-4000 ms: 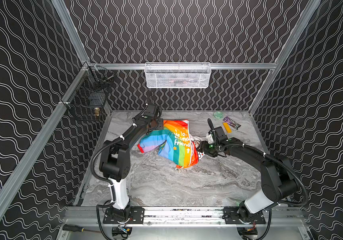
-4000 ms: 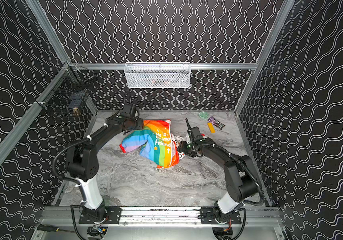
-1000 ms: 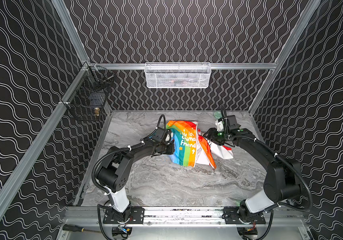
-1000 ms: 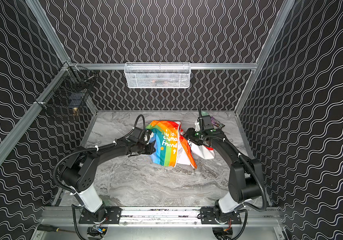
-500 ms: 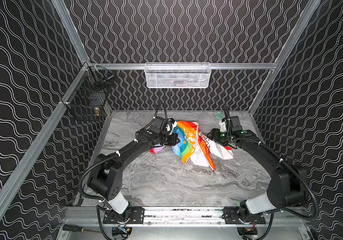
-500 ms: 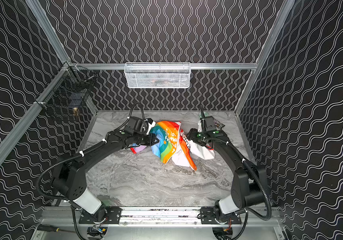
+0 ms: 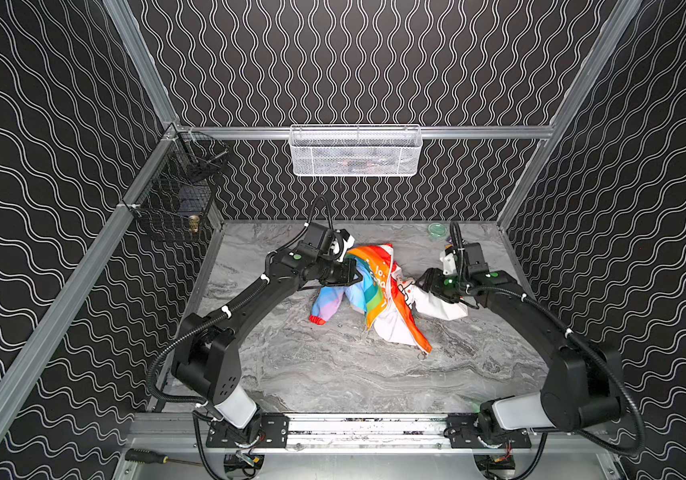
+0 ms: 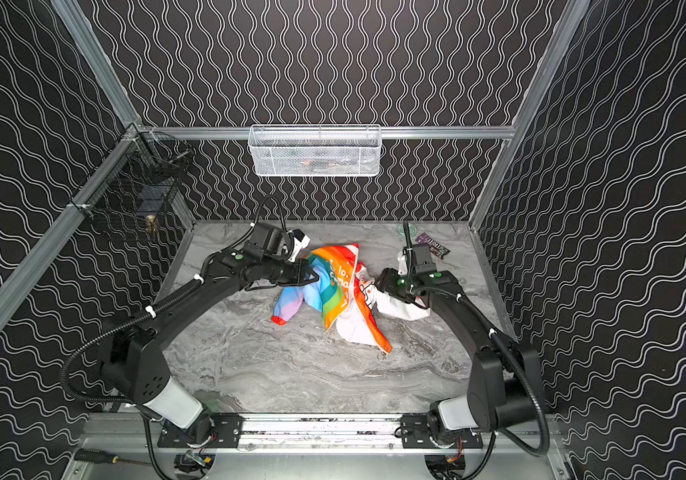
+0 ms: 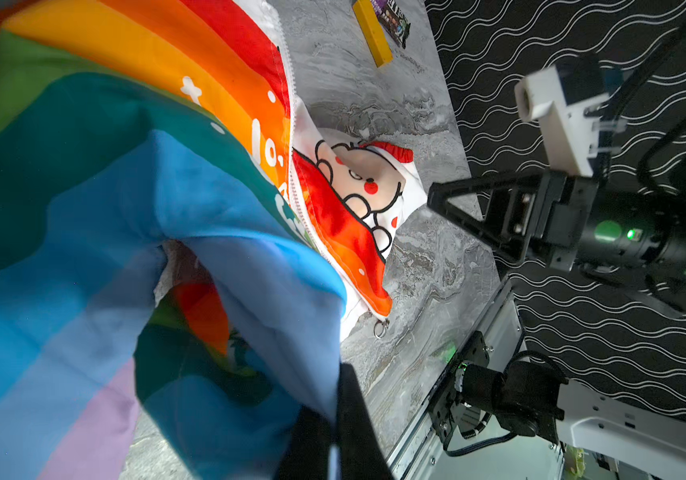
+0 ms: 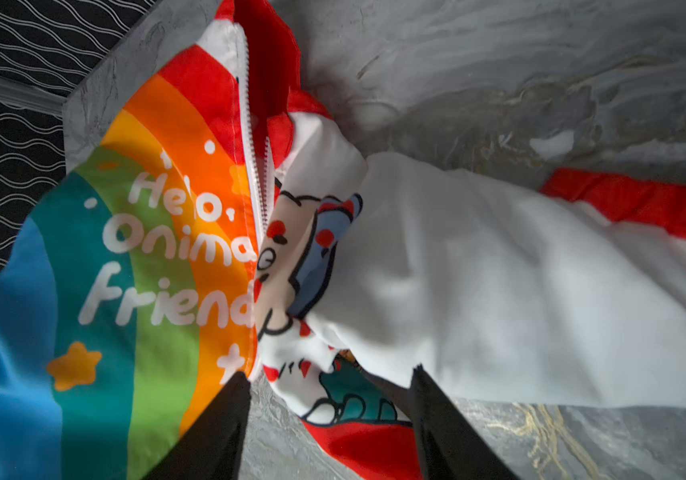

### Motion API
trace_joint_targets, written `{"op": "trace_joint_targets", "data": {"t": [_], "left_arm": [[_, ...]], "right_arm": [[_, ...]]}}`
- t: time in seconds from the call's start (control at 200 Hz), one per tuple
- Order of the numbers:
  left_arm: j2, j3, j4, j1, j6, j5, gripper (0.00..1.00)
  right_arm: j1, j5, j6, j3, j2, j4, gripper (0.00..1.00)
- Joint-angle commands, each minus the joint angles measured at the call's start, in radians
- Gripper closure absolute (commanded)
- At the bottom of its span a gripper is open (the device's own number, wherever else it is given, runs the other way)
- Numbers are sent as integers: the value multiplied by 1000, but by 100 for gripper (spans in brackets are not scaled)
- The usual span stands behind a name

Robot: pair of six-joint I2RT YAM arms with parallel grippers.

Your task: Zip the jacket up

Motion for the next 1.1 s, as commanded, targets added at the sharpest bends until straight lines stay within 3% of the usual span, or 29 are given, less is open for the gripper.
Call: {"op": "trace_joint_targets", "data": {"t": [0.0, 0.28, 0.51, 0.575, 0.836, 1.091], "left_arm": [[7, 25, -37, 6, -10, -1, 100], [-3, 43, -76, 45, -35, 11, 100], [-46, 39, -123, 79, -35, 12, 100], [-59, 40, -142, 89, -33, 12, 100], [-87, 54, -249, 146, 17, -54, 100], [-77, 72, -352, 175, 79, -183, 100]], "right_arm": [[7, -73, -13, -80, -58, 35, 37], [155, -30, -5, -220, -32, 87, 36], [173, 32, 31, -262, 34, 151, 37], [172, 28, 32, -264, 54, 162, 43], [172, -35, 39, -230, -8, 117, 90], [172, -128, 10, -129, -135, -15, 95]]}}
